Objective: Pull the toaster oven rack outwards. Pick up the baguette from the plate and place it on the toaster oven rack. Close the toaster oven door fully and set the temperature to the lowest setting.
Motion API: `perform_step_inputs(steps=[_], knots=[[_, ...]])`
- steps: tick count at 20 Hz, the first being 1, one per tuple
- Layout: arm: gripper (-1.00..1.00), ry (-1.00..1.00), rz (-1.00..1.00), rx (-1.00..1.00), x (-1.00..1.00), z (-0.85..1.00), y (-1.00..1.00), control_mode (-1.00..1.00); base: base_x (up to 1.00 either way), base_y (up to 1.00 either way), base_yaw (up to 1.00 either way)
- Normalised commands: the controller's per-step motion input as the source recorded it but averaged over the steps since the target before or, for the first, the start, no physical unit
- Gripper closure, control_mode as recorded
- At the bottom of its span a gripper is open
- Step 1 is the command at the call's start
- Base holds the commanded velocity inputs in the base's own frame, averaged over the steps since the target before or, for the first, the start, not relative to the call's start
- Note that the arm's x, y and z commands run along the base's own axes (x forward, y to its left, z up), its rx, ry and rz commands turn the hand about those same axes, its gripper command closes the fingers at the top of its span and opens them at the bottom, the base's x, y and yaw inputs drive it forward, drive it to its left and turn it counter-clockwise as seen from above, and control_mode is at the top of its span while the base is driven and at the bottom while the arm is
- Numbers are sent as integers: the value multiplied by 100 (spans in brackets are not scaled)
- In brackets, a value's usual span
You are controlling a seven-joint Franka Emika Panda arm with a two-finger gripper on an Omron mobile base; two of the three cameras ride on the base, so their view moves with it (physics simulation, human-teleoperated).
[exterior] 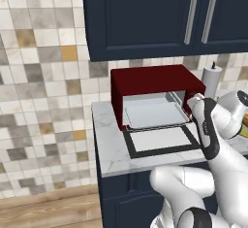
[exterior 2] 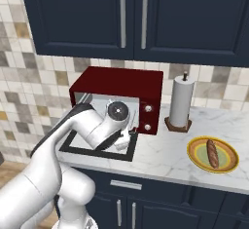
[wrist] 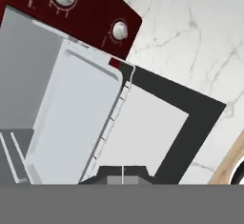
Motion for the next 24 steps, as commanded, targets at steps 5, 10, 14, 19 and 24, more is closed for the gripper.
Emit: perform_step_inputs(steps=[5,10,14,19,24], knots=[[100,-6,6,-2,-31,12,-17,-100,0,0,0],[100,16,10,-32,-14,7,-9,-100,0,0,0],[100,23,33,-44,-29,-25,-3,-100,0,0,0],[100,35,47,-36,-57,-25,-12,-100,0,0,0],[100,4,33,-13,-22,6,-41,-100,0,0,0]])
